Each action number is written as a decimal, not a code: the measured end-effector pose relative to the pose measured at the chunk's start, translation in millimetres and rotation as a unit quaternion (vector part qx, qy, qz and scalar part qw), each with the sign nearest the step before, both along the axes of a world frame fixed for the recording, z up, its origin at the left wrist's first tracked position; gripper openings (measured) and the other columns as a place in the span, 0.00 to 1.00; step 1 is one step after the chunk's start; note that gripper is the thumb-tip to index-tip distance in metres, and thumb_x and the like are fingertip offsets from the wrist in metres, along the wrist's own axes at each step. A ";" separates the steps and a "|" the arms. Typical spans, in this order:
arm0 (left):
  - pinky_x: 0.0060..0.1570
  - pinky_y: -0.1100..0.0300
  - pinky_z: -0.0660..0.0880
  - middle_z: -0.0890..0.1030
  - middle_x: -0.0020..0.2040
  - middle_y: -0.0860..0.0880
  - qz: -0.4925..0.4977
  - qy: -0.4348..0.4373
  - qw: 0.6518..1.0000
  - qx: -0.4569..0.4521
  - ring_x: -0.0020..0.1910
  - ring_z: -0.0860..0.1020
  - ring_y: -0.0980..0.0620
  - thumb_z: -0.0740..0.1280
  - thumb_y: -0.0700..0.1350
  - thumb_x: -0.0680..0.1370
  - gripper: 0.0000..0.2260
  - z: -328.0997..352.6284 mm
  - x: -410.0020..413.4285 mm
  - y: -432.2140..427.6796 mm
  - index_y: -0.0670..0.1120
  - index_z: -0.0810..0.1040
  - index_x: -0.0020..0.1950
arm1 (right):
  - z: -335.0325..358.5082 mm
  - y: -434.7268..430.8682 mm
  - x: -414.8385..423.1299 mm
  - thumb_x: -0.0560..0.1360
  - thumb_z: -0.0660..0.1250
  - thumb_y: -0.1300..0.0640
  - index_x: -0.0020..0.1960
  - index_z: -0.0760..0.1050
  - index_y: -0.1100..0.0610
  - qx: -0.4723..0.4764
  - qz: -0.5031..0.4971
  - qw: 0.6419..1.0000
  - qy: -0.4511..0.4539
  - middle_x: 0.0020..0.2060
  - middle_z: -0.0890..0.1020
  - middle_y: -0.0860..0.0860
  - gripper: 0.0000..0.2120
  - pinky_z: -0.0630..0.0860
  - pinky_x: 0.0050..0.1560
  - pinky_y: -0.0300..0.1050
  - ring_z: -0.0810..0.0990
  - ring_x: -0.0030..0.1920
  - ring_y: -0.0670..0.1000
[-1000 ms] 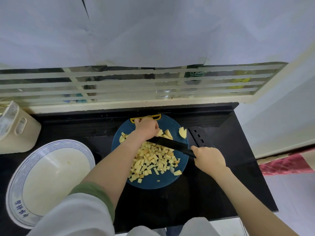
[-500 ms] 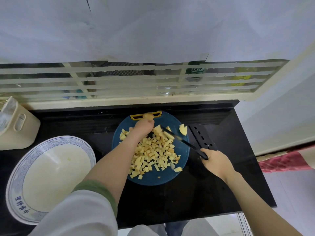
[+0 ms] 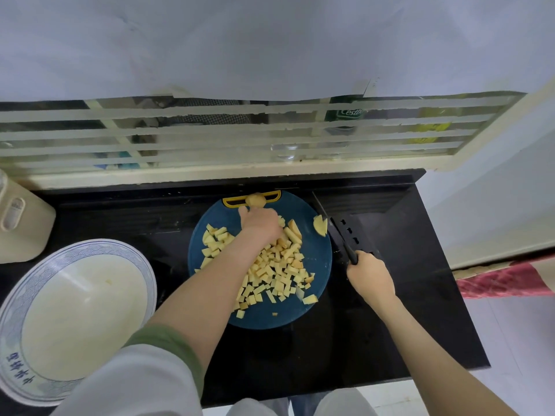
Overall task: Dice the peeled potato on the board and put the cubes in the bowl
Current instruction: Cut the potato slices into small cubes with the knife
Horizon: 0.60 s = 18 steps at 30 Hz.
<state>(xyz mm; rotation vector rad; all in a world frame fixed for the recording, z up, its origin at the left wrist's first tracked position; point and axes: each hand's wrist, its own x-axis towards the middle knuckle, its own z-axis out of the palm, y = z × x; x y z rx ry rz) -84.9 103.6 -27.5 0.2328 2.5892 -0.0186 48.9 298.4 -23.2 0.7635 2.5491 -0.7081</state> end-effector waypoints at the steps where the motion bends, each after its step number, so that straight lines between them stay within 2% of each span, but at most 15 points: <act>1: 0.54 0.52 0.59 0.69 0.37 0.51 -0.002 0.002 1.000 0.004 0.47 0.67 0.49 0.59 0.53 0.79 0.09 1.6 -0.1 -0.7 0.48 0.71 0.47 | -0.9 -0.8 0.1 0.78 0.59 0.59 0.49 0.75 0.56 -0.002 0.004 1.000 -0.008 0.37 0.79 0.53 0.06 0.75 0.34 0.46 0.79 0.36 0.54; 7: 0.53 0.51 0.59 0.71 0.37 0.51 0.048 0.029 0.997 0.059 0.49 0.71 0.48 0.55 0.55 0.80 0.17 -4.3 -0.2 -7.2 0.48 0.68 0.35 | -2.7 -12.9 -2.5 0.77 0.59 0.59 0.47 0.75 0.55 -0.030 0.041 0.999 -0.016 0.35 0.78 0.51 0.07 0.72 0.33 0.44 0.78 0.35 0.52; 11: 0.50 0.51 0.58 0.70 0.35 0.51 0.070 0.087 0.990 0.087 0.47 0.67 0.50 0.55 0.56 0.79 0.19 0.7 4.1 2.5 0.47 0.68 0.32 | -6.4 -23.9 -6.2 0.78 0.60 0.56 0.50 0.76 0.52 -0.047 0.069 0.996 -0.015 0.37 0.80 0.50 0.06 0.72 0.32 0.42 0.79 0.37 0.50; 16: 0.50 0.51 0.58 0.75 0.38 0.50 0.169 -0.003 0.979 0.111 0.47 0.74 0.47 0.56 0.56 0.78 0.17 -0.3 7.3 15.5 0.48 0.70 0.35 | -0.1 -20.4 -8.1 0.78 0.59 0.58 0.43 0.72 0.51 -0.068 0.014 0.997 0.022 0.36 0.79 0.51 0.06 0.75 0.38 0.46 0.79 0.39 0.54; 18: 0.51 0.50 0.58 0.77 0.40 0.50 0.182 -0.007 0.977 0.107 0.48 0.74 0.47 0.55 0.57 0.78 0.17 -3.5 8.1 14.5 0.48 0.70 0.36 | 2.1 -16.5 -8.5 0.78 0.58 0.59 0.42 0.71 0.52 -0.054 0.016 0.998 0.011 0.35 0.78 0.51 0.07 0.75 0.38 0.46 0.79 0.39 0.55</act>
